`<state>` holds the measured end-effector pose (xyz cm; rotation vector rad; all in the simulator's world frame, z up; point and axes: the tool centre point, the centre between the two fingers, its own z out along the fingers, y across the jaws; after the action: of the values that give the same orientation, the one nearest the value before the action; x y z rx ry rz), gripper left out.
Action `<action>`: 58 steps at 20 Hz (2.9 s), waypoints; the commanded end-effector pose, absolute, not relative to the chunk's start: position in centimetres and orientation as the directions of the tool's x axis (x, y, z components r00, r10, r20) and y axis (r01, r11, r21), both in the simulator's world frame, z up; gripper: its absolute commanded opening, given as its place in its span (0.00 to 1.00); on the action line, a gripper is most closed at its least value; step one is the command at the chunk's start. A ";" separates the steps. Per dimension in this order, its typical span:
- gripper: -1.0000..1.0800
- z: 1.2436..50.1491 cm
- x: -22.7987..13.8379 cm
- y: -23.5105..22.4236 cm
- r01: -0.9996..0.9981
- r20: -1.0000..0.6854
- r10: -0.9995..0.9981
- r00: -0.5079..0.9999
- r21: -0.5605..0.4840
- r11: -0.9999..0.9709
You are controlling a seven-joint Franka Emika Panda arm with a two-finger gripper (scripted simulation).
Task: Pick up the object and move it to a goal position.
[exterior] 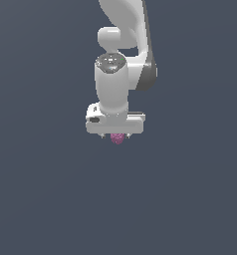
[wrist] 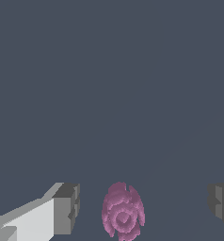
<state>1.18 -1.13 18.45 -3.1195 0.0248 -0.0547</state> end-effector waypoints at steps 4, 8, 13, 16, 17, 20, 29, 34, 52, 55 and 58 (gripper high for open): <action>0.96 18.2 1.0 -1.1 -0.028 0.033 -0.028 0.999 -0.023 -0.999; 0.96 17.4 0.4 -1.0 -0.061 0.030 -0.062 0.998 -0.023 -0.998; 0.96 15.8 -0.9 -1.0 -0.132 0.023 -0.132 0.991 -0.021 -0.991; 0.96 14.6 -2.0 -0.9 -0.190 0.018 -0.190 0.982 -0.020 -0.982; 0.96 14.1 -2.5 -0.9 -0.212 0.016 -0.212 0.977 -0.019 -0.977; 0.96 12.6 -4.0 -0.9 -0.284 0.011 -0.284 0.959 -0.015 -0.959; 0.96 9.7 -7.5 -1.0 -0.432 0.002 -0.432 0.902 -0.004 -0.902; 0.96 9.0 -8.3 -1.1 -0.467 0.000 -0.467 0.884 -0.001 -0.884; 0.96 4.5 -8.6 -1.1 -0.473 0.000 -0.473 0.881 0.000 -0.881; 0.96 4.0 -8.6 -1.0 -0.473 0.000 -0.473 0.881 0.000 -0.881; 0.00 3.9 -8.5 -1.0 -0.473 0.000 -0.473 0.881 0.000 -0.881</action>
<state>-8.55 -1.00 3.99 -3.0470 0.7649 0.0003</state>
